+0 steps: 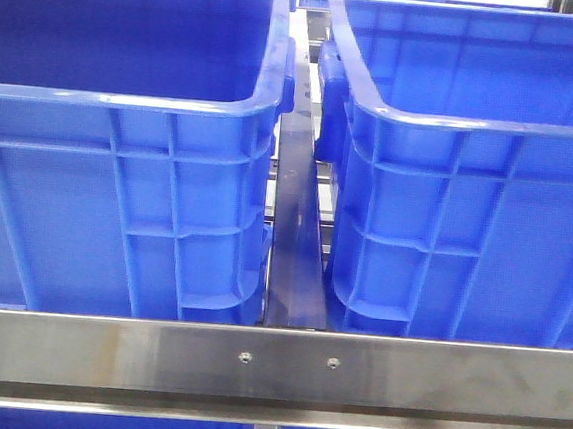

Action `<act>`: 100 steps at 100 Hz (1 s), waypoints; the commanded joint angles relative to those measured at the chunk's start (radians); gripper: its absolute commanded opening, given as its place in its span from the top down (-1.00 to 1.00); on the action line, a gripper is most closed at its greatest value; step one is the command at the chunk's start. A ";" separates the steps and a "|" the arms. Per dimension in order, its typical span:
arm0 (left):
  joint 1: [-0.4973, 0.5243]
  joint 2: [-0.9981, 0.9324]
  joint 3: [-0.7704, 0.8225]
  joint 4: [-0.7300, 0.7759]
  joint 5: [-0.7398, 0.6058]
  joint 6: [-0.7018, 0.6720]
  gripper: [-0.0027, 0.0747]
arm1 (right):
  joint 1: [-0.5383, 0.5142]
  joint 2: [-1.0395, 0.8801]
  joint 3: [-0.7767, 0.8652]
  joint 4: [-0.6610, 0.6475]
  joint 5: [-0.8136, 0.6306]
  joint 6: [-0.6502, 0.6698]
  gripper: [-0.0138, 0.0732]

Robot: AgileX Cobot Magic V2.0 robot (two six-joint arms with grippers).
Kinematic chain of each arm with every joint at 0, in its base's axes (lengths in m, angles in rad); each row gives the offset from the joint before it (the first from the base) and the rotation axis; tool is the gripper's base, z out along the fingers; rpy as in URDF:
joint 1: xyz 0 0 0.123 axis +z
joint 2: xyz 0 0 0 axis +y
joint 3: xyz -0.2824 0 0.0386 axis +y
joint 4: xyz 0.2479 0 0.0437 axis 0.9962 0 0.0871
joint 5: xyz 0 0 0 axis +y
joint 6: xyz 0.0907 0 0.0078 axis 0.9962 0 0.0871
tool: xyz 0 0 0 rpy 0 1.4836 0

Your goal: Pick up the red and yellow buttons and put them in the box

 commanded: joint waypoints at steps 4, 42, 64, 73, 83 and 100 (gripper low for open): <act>-0.007 -0.023 -0.027 0.013 -0.076 0.002 -0.40 | 0.003 -0.017 -0.038 0.050 0.026 -0.019 0.62; 0.022 -0.076 -0.027 0.141 -0.045 0.002 -0.40 | 0.001 -0.017 -0.038 0.051 -0.096 -0.019 0.62; 0.159 -0.149 -0.017 0.271 0.062 0.002 -0.40 | 0.001 -0.017 -0.038 0.051 -0.139 -0.019 0.62; 0.242 -0.190 0.015 0.314 0.074 0.002 -0.40 | 0.001 -0.017 -0.038 0.051 -0.156 -0.019 0.62; 0.346 -0.250 0.056 0.329 0.096 0.002 -0.40 | 0.001 -0.017 -0.038 0.051 -0.173 -0.019 0.62; 0.526 -0.369 0.164 0.349 0.098 0.002 -0.40 | 0.001 -0.017 -0.038 0.051 -0.209 -0.019 0.62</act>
